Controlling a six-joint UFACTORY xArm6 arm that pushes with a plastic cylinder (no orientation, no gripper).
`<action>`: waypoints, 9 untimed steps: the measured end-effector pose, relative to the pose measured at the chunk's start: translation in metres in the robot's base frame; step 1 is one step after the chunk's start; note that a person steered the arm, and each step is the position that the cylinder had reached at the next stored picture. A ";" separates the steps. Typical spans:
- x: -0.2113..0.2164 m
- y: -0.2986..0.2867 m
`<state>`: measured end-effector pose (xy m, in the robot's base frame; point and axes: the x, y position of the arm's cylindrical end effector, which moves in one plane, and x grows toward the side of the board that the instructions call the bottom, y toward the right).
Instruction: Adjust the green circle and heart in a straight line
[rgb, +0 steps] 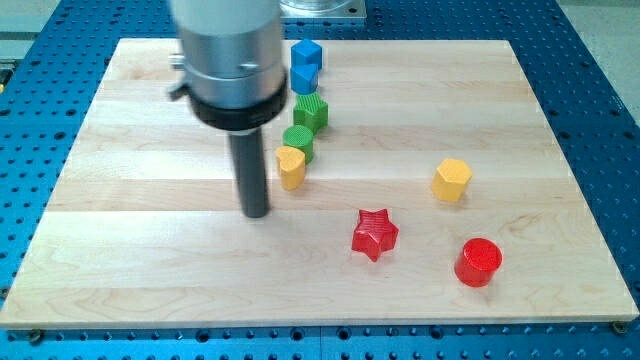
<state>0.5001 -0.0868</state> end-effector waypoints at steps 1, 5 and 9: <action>-0.033 -0.004; -0.052 0.033; -0.081 0.043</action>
<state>0.4187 -0.0434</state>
